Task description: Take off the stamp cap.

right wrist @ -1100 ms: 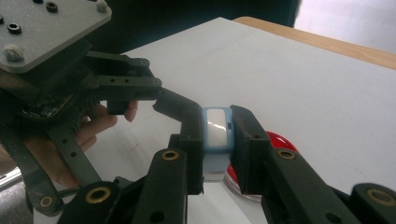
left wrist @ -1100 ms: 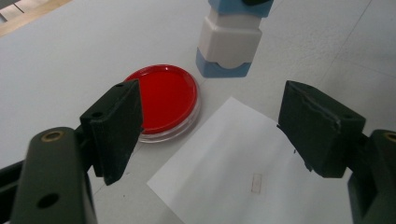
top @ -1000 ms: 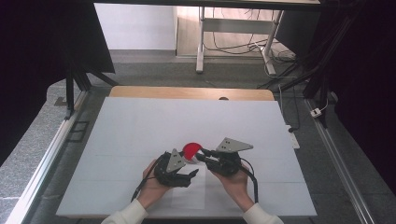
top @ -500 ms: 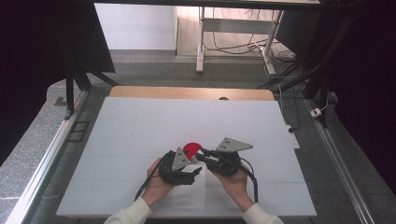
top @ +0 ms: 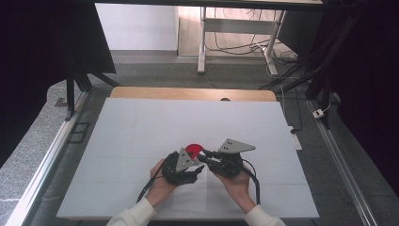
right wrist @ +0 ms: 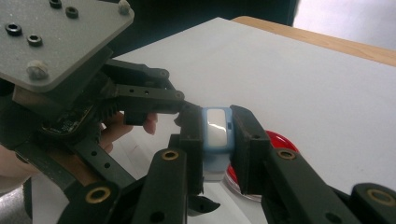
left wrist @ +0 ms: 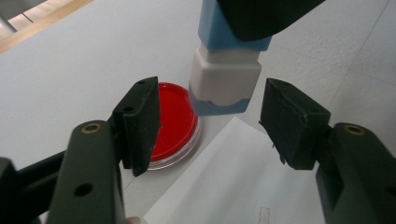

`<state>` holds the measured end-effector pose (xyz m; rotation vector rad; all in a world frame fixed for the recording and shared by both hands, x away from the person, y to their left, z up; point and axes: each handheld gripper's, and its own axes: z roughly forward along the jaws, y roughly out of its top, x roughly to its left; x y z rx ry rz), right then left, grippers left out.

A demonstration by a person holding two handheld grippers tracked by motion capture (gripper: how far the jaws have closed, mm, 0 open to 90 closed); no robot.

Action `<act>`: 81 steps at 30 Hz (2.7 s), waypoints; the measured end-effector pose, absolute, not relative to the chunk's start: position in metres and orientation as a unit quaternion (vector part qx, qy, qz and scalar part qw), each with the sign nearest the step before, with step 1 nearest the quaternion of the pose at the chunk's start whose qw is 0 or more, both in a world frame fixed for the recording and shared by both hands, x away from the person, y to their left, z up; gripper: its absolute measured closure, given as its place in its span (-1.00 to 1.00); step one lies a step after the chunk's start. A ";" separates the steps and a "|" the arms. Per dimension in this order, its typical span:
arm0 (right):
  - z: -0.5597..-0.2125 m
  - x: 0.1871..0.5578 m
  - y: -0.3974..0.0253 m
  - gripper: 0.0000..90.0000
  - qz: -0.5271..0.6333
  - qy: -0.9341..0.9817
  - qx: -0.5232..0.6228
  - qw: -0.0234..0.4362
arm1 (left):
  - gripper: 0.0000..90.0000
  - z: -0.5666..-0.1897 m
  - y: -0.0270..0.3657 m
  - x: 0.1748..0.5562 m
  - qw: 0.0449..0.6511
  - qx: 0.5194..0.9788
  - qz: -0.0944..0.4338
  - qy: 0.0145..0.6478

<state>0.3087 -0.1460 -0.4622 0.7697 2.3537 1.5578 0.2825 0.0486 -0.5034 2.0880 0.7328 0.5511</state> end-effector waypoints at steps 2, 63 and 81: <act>-0.462 0.309 -0.146 0.66 0.531 0.798 0.263 0.105 | -0.10 -0.503 0.048 0.283 0.417 0.832 0.221 0.291; -0.467 0.308 -0.148 0.67 0.537 0.789 0.281 0.104 | 0.45 -0.509 0.046 0.281 0.399 0.842 0.241 0.271; -0.468 0.309 -0.149 0.67 0.534 0.790 0.287 0.096 | 0.46 -0.512 0.044 0.280 0.392 0.846 0.253 0.258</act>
